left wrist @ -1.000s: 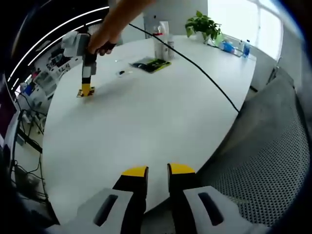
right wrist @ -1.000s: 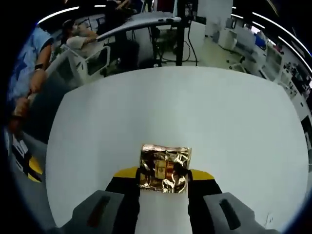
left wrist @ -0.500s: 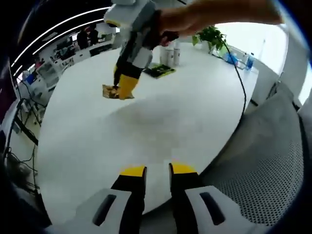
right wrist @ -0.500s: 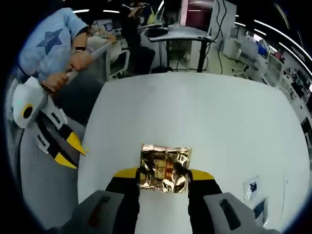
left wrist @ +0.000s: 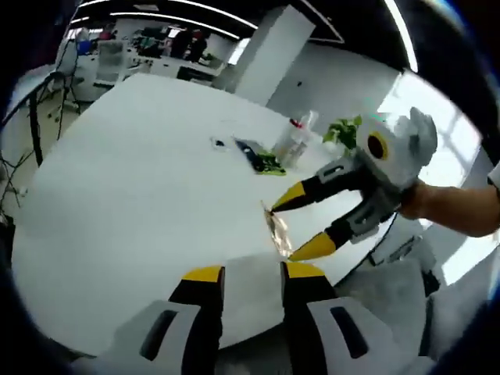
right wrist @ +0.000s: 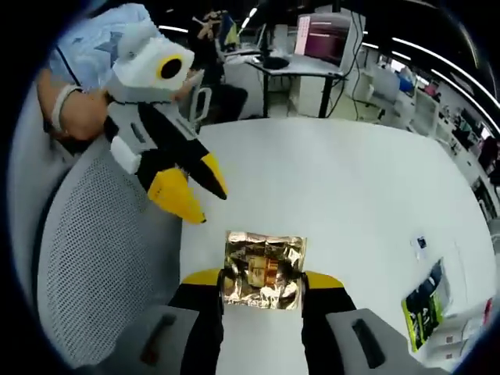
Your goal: Arrange the skincare products in the storage area until every visible bottle or jar stands upright without overlapping.
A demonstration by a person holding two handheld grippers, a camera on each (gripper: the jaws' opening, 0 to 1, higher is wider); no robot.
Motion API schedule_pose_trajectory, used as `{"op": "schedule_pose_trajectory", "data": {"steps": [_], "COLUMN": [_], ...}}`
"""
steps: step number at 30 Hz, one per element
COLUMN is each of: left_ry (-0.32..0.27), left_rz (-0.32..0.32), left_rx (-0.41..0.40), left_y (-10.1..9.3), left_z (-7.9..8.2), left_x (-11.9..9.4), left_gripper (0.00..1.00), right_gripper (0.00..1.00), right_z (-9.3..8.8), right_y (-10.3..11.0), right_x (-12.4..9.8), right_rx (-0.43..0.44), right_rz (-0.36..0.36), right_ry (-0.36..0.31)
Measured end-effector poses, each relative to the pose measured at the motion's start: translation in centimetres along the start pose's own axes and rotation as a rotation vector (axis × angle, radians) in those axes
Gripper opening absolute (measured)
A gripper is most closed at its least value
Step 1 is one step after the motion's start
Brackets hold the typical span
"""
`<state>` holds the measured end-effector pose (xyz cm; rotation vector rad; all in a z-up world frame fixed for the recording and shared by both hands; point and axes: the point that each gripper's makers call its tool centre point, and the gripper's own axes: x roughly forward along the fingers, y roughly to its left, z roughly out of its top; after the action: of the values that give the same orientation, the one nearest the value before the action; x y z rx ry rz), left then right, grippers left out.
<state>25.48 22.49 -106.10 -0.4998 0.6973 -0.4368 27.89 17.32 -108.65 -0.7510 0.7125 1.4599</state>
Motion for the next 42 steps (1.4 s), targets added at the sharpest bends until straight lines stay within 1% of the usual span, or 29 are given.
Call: {"op": "schedule_pose_trajectory", "data": {"steps": [1, 2, 4, 6, 8, 9, 12, 15, 16, 18, 19, 20, 21, 22, 23, 24, 25, 26, 27, 28, 29, 30, 31, 33, 35, 36, 38, 41, 42], "left_ry": [0.016, 0.032, 0.056, 0.102, 0.115, 0.118, 0.117, 0.08, 0.071, 0.035, 0.035, 0.032, 0.038, 0.065, 0.084, 0.111, 0.136, 0.128, 0.102, 0.098, 0.102, 0.108, 0.113, 0.113, 0.103, 0.093, 0.088, 0.07, 0.06], "left_rz": [-0.018, -0.032, -0.062, -0.117, -0.139, -0.167, -0.211, -0.24, -0.244, -0.236, -0.236, -0.226, -0.216, -0.174, -0.131, -0.082, -0.085, -0.097, -0.086, -0.082, -0.084, -0.067, -0.057, -0.074, -0.082, -0.092, -0.102, -0.186, -0.22], "left_rx": [-0.009, 0.01, 0.015, 0.01, 0.009, 0.008, -0.005, -0.048, -0.06, -0.075, -0.094, -0.1, -0.088, -0.056, -0.052, -0.06, -0.098, -0.092, -0.064, -0.063, -0.079, -0.094, -0.094, -0.098, -0.101, -0.119, -0.145, -0.208, -0.21], "left_y": [-0.3, -0.6, -1.4, -2.4, -2.9, -3.6, -4.7, -5.4, -5.4, -5.2, -5.1, -4.9, -4.7, -3.9, -3.0, -2.0, -2.0, -2.2, -2.0, -1.9, -1.9, -1.4, -1.2, -1.4, -1.5, -1.5, -1.5, -2.7, -3.2], "left_z": [-0.2, -0.4, -0.8, -1.5, -1.5, -1.4, -0.9, 0.2, 0.3, 0.9, 0.8, 0.8, 0.6, 0.0, -0.5, -1.1, -1.5, -1.3, -0.9, -0.8, -0.8, -1.0, -1.1, -1.1, -0.8, -0.6, -0.4, 0.0, 0.3], "left_x": [0.0, 0.1, 0.3, 0.5, 0.7, 0.8, 0.9, 1.2, 1.2, 1.2, 1.1, 1.2, 1.3, 1.4, 1.7, 1.9, 2.1, 2.3, 2.3, 2.3, 2.3, 2.4, 2.4, 2.5, 2.3, 2.2, 2.0, 1.6, 1.4], "left_gripper": [0.24, 0.24, 0.24, 0.24, 0.25, 0.25, 0.25, 0.2, 0.17, 0.08, 0.04, 0.01, 0.0, 0.0, 0.0, 0.0, 0.0, 0.0, 0.0, 0.0, 0.0, 0.0, 0.0, 0.0, 0.0, 0.0, 0.0, 0.0, 0.0], "right_gripper": [0.34, 0.34, 0.35, 0.35, 0.35, 0.35, 0.35, 0.35, 0.31, 0.17, 0.19, 0.25, 0.31, 0.3, 0.25, 0.18, 0.16, 0.17, 0.19, 0.2, 0.2, 0.19, 0.19, 0.21, 0.26, 0.29, 0.36, 0.38, 0.38], "right_z": [0.0, 0.0, 0.1, 0.4, 1.1, 1.5, 1.9, 3.0, 3.1, 3.4, 3.6, 3.9, 3.4, 2.9, 1.8, 1.1, 0.6, 0.6, 0.7, 0.6, -0.2, -1.1, -1.6, -2.1, -1.7, -1.5, -1.5, 0.0, 0.3], "right_y": [0.5, 0.7, 1.3, 1.6, 2.1, 2.4, 3.1, 4.0, 4.1, 3.8, 3.8, 4.1, 4.6, 4.1, 3.1, 2.7, 2.8, 2.9, 3.3, 3.3, 2.9, 2.6, 2.5, 2.6, 2.7, 2.4, 1.5, 1.3, 1.3], "right_x": [-0.2, -0.3, -0.6, -0.8, -1.0, -1.2, -1.5, -1.7, -1.8, -2.3, -2.5, -2.4, -2.1, -1.9, -1.7, -1.7, -1.5, -1.5, -1.6, -1.7, -1.8, -1.8, -1.8, -1.8, -2.1, -2.4, -2.9, -3.9, -4.2], "right_rx": [-0.017, -0.033, -0.08, -0.115, -0.142, -0.174, -0.285, -0.317, -0.328, -0.403, -0.391, -0.358, -0.293, -0.293, -0.311, -0.309, -0.275, -0.239, -0.196, -0.181, -0.175, -0.16, -0.151, -0.084, 0.054, 0.151, 0.262, 0.568, 0.635], "right_rz": [0.0, -0.003, -0.005, -0.01, -0.002, -0.004, -0.008, 0.005, 0.004, -0.02, -0.032, -0.013, 0.029, 0.01, -0.031, -0.049, -0.046, -0.043, -0.028, -0.025, -0.042, -0.051, -0.059, -0.048, -0.028, -0.024, -0.055, 0.047, 0.088], "right_ry": [-0.004, 0.0, 0.011, 0.01, -0.008, -0.008, 0.019, -0.016, -0.019, -0.007, -0.021, -0.046, -0.049, -0.027, 0.02, 0.048, 0.046, 0.021, -0.016, -0.016, 0.007, 0.026, 0.032, 0.011, -0.067, -0.108, -0.156, -0.372, -0.415]}}
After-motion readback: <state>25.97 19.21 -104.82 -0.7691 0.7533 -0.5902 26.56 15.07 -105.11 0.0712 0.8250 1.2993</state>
